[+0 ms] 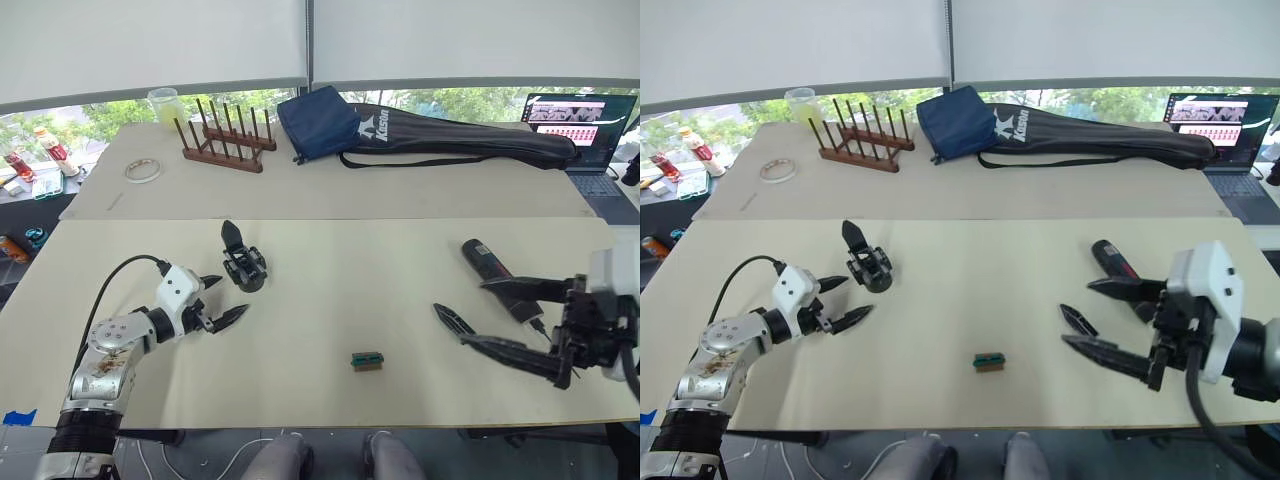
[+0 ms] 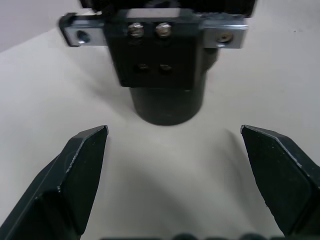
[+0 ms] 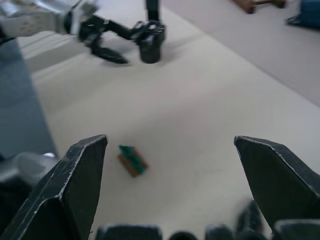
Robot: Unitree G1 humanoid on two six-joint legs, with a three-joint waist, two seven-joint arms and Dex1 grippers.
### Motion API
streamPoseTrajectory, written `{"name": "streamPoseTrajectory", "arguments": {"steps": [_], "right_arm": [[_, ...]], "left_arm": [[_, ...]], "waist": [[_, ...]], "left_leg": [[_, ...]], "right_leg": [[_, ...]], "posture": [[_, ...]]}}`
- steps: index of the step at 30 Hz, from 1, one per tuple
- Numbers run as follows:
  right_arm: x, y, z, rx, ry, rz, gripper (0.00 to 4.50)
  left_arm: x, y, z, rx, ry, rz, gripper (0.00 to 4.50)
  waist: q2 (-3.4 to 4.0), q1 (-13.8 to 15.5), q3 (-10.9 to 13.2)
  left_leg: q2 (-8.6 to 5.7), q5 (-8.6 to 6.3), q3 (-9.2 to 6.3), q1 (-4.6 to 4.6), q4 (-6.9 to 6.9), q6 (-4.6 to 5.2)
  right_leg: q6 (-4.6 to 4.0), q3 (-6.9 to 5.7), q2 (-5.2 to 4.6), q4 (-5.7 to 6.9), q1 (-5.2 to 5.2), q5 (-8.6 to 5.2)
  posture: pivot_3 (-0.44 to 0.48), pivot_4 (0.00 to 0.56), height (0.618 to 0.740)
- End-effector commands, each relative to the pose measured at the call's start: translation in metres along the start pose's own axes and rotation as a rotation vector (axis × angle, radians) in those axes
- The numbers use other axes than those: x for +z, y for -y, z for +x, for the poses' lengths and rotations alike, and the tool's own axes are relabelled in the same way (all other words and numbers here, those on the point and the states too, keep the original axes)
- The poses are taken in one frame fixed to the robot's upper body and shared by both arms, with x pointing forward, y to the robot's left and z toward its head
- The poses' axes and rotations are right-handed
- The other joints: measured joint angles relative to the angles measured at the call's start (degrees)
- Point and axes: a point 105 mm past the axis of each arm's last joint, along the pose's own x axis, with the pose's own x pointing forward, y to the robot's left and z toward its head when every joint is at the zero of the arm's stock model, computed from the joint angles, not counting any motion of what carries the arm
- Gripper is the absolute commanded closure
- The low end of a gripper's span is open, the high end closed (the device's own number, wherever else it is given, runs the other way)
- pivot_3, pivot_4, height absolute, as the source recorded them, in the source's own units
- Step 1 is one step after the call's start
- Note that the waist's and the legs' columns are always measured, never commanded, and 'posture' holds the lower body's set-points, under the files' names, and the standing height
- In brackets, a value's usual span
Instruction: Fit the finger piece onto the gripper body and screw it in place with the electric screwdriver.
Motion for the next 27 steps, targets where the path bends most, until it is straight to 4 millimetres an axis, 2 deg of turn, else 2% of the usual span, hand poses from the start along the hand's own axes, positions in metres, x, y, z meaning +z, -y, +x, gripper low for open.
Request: {"name": "streamPoseTrajectory", "arguments": {"steps": [1, 6, 12, 15, 17, 18, 20, 23, 27], "right_arm": [[0.009, 0.002, 0.007, -0.016, 0.042, -0.065, 0.02], [0.011, 0.005, 0.022, -0.016, 0.087, -0.101, 0.02], [0.009, 0.003, 0.026, -0.014, 0.089, -0.111, 0.02], [0.009, 0.003, 0.026, -0.022, 0.094, -0.109, 0.0], [0.008, 0.002, 0.025, -0.031, 0.092, -0.109, 0.0], [0.007, 0.002, 0.025, -0.035, 0.09, -0.11, 0.0], [0.006, 0.001, 0.024, -0.044, 0.087, -0.11, 0.0], [0.004, 0.002, 0.021, -0.067, 0.082, -0.107, 0.0], [-0.003, -0.004, 0.019, -0.096, 0.07, -0.099, 0.0]], "left_arm": [[0.012, -0.003, 0.009, -0.008, 0.06, 0.031, 0.0], [0.019, -0.001, 0.031, -0.034, 0.104, 0.02, 0.0], [0.012, -0.001, 0.04, -0.041, 0.097, 0.032, 0.0], [0.016, 0.0, 0.043, -0.055, 0.129, 0.022, 0.86], [0.019, 0.002, 0.046, -0.075, 0.145, 0.026, 1.83], [0.021, 0.003, 0.047, -0.089, 0.153, 0.035, 2.16], [0.027, 0.005, 0.049, -0.115, 0.168, 0.043, 2.16], [0.046, 0.021, 0.058, -0.229, 0.213, 0.078, 2.16], [0.083, 0.064, 0.091, -0.449, 0.283, 0.136, 2.16]], "waist": [[-0.01, -0.14, 0.01], [-0.1, -0.15, 0.04], [-0.12, -0.52, 0.05], [-0.12, -0.41, 0.05], [-0.13, -0.26, 0.06], [-0.13, -0.22, 0.06], [-0.14, -0.2, 0.06], [-0.15, -0.15, 0.07], [-0.22, 0.6, 0.12]], "left_leg": [[-0.01, 0.0, 0.01, 0.0, 0.01, 0.01], [-0.01, 0.03, 0.01, 0.0, 0.1, -0.04], [0.0, 0.03, 0.01, -0.01, 0.12, -0.04], [0.0, 0.04, 0.01, -0.02, 0.15, -0.04], [0.0, 0.04, 0.0, -0.03, 0.2, -0.04], [0.0, 0.04, -0.01, -0.03, 0.22, -0.04], [-0.01, 0.03, -0.01, -0.05, 0.25, -0.03], [-0.02, 0.0, -0.01, -0.14, 0.41, 0.02], [-0.08, -0.05, -0.07, -0.32, 0.69, 0.1]], "right_leg": [[0.0, 0.0, 0.0, 0.01, 0.0, 0.0], [0.0, -0.03, -0.01, 0.15, -0.03, 0.01], [0.0, -0.01, 0.02, 0.21, -0.1, 0.01], [-0.01, -0.01, 0.02, 0.22, -0.1, 0.01], [-0.01, -0.02, 0.03, 0.25, -0.08, 0.01], [-0.01, -0.03, 0.03, 0.25, -0.07, 0.01], [-0.01, -0.03, 0.03, 0.25, -0.07, 0.01], [-0.01, -0.05, 0.04, 0.25, -0.09, 0.01], [0.04, -0.16, 0.11, 0.26, -0.09, 0.04]], "posture": [[0.0, 0.15, 0.74], [0.0, 0.15, 0.74], [0.0, 0.15, 0.74], [0.0, 0.15, 0.74], [0.0, 0.15, 0.74], [0.0, 0.15, 0.74], [0.0, 0.15, 0.74], [0.0, 0.15, 0.74], [0.0, 0.15, 0.74]]}}
